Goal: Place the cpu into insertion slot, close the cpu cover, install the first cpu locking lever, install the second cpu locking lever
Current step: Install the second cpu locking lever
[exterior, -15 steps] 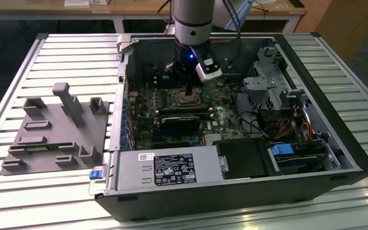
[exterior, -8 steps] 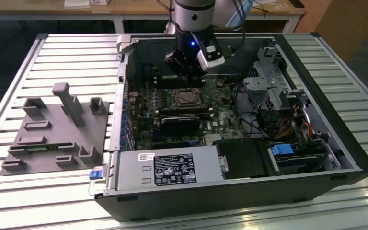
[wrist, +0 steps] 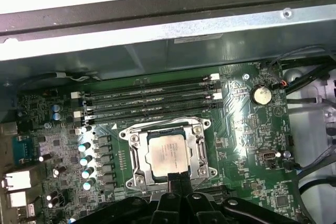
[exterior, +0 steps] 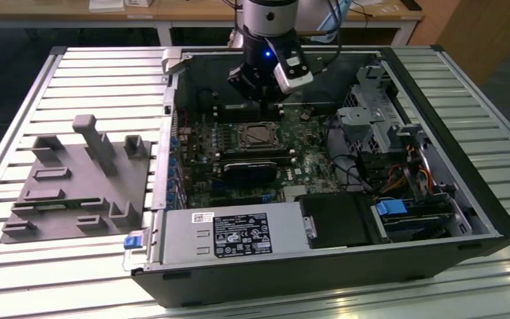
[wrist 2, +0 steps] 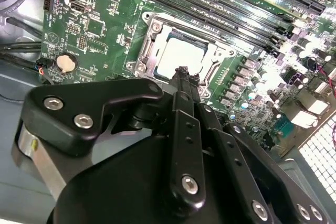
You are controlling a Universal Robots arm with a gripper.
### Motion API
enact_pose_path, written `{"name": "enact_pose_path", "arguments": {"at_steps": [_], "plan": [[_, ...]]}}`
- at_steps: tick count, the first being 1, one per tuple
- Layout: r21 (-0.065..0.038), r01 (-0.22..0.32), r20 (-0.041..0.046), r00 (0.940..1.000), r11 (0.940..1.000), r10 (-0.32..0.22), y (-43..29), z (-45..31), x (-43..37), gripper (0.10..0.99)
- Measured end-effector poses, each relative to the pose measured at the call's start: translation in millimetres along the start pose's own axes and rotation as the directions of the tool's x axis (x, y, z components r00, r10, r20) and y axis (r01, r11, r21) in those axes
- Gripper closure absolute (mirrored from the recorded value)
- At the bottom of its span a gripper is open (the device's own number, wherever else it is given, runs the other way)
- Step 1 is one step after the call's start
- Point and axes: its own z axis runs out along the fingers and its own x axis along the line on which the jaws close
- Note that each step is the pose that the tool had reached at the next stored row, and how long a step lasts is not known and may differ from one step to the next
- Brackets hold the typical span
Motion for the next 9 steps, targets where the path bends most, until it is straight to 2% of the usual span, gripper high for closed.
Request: {"name": "enact_pose_path", "arguments": {"at_steps": [9], "plan": [[0.000,0.000,-0.0001,1.0000,1.0000,0.000,-1.5,-0.9,-0.3,0.984]]}}
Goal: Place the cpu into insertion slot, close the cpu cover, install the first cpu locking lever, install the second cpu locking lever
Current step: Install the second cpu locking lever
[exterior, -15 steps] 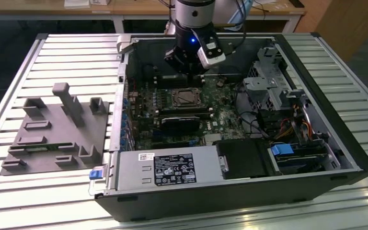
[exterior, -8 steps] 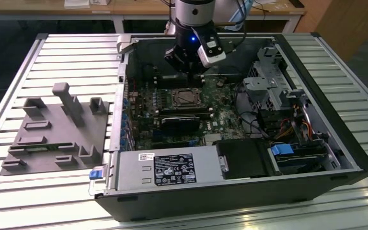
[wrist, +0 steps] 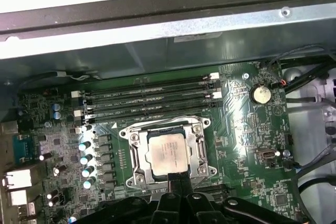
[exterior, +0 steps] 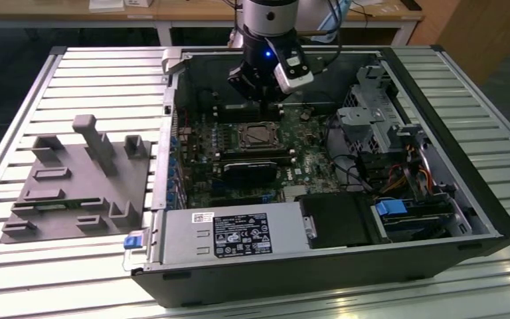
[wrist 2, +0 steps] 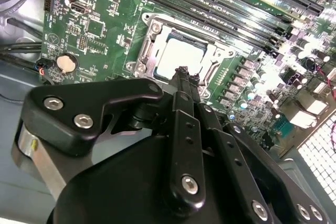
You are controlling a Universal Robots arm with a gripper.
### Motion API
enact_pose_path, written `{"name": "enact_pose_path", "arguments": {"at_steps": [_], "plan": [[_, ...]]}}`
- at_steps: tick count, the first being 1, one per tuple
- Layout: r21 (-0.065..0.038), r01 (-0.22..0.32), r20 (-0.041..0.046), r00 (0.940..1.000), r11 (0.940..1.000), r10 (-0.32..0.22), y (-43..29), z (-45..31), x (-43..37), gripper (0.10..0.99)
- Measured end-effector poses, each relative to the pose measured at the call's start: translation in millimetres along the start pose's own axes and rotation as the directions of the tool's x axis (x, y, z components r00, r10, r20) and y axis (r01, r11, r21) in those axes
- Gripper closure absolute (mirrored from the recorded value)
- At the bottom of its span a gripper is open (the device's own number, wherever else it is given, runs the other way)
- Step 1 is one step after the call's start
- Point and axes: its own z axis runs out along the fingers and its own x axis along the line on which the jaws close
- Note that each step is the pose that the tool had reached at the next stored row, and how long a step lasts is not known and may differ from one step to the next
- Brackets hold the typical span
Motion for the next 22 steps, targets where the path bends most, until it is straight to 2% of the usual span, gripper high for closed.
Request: {"name": "enact_pose_path", "arguments": {"at_steps": [17,19,22], "plan": [[0.000,0.000,0.0000,1.0000,1.0000,0.000,-18.1,3.5,-2.7,0.984],[-0.004,0.000,-0.0005,1.0000,1.0000,0.000,-20.6,4.7,-2.9,0.984],[-0.018,-0.001,-0.0028,1.0000,0.9998,0.001,-23.7,6.6,-3.0,0.984]]}}
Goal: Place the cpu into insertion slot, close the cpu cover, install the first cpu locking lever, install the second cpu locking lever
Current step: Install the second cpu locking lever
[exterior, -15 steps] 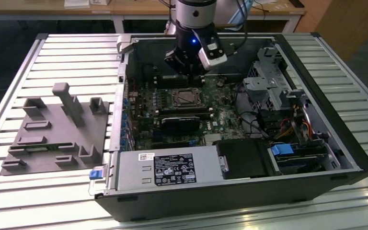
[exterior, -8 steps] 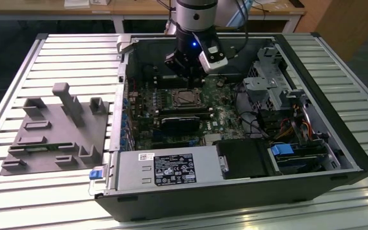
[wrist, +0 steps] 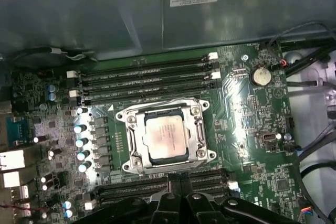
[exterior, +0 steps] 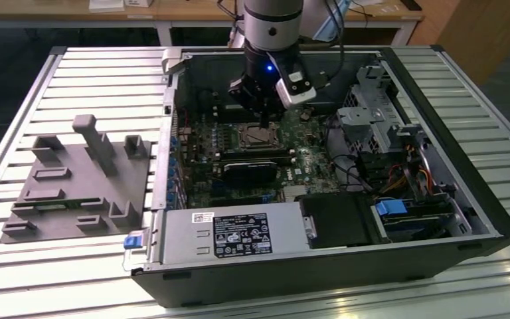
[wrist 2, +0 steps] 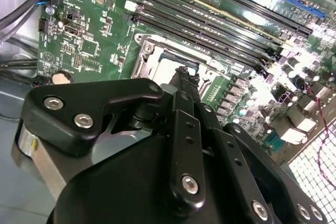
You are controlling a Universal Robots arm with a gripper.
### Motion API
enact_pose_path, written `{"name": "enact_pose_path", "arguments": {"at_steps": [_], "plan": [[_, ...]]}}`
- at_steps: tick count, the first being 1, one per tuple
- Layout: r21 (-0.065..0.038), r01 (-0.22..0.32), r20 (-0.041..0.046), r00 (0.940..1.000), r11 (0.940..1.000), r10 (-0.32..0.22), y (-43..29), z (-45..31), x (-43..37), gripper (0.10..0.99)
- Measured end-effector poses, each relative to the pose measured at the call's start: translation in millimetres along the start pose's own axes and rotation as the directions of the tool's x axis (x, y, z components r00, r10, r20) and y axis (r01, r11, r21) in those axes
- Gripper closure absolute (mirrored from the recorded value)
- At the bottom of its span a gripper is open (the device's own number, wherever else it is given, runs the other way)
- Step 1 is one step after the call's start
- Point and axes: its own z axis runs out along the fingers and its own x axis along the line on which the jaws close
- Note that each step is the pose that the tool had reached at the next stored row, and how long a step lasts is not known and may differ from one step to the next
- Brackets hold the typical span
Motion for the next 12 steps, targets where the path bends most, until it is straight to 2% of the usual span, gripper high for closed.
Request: {"name": "enact_pose_path", "arguments": {"at_steps": [3,12], "plan": [[-0.022,-0.001,-0.0036,1.0000,0.9997,0.001,-4.0,0.8,-0.2,0.984],[-0.031,-0.001,-0.0049,1.0000,0.9995,0.001,-17.2,4.1,-0.2,0.984]]}}
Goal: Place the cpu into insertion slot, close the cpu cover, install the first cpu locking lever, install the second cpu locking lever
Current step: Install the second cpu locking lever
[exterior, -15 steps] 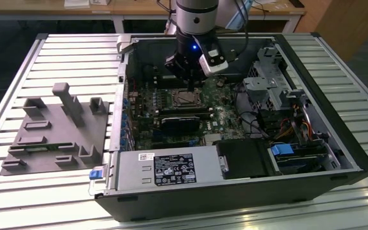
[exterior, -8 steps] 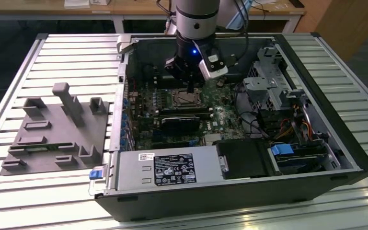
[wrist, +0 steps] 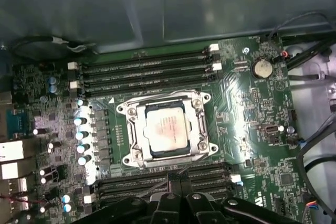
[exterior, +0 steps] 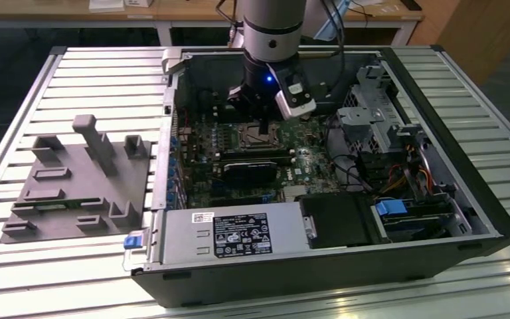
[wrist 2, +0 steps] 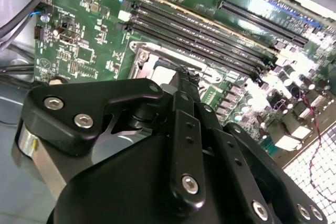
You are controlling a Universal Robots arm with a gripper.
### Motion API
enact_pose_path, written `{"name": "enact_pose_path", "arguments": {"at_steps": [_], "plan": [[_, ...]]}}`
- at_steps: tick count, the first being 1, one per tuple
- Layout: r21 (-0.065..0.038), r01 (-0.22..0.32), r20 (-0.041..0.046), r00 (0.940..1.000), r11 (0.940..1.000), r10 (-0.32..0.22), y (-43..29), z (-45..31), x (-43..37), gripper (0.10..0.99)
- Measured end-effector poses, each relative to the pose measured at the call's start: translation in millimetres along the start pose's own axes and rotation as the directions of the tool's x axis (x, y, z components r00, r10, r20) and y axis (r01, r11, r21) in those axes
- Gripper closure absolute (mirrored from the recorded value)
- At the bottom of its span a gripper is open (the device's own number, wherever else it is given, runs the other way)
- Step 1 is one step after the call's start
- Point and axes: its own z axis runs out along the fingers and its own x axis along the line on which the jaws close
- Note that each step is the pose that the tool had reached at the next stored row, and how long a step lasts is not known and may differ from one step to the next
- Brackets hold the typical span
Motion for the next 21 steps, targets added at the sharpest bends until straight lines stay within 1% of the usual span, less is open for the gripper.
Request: {"name": "enact_pose_path", "arguments": {"at_steps": [2,6,10,14,18,21], "plan": [[-0.002,0.000,-0.0004,1.0000,1.0000,0.000,-1.9,1.2,0.5,0.984],[-0.010,0.000,-0.0014,1.0000,0.9999,0.000,-4.1,4.1,2.2,0.984],[-0.010,0.000,-0.0018,1.0000,1.0000,0.000,-4.2,4.1,2.3,0.984],[-0.022,-0.001,-0.0035,1.0000,0.9998,0.001,-6.0,5.7,3.8,0.984],[-0.036,-0.001,-0.0058,1.0000,0.9993,0.001,-8.5,7.8,5.9,0.984],[-0.040,-0.001,-0.0064,1.0000,0.9992,0.001,-10.4,9.2,7.1,0.984]]}}
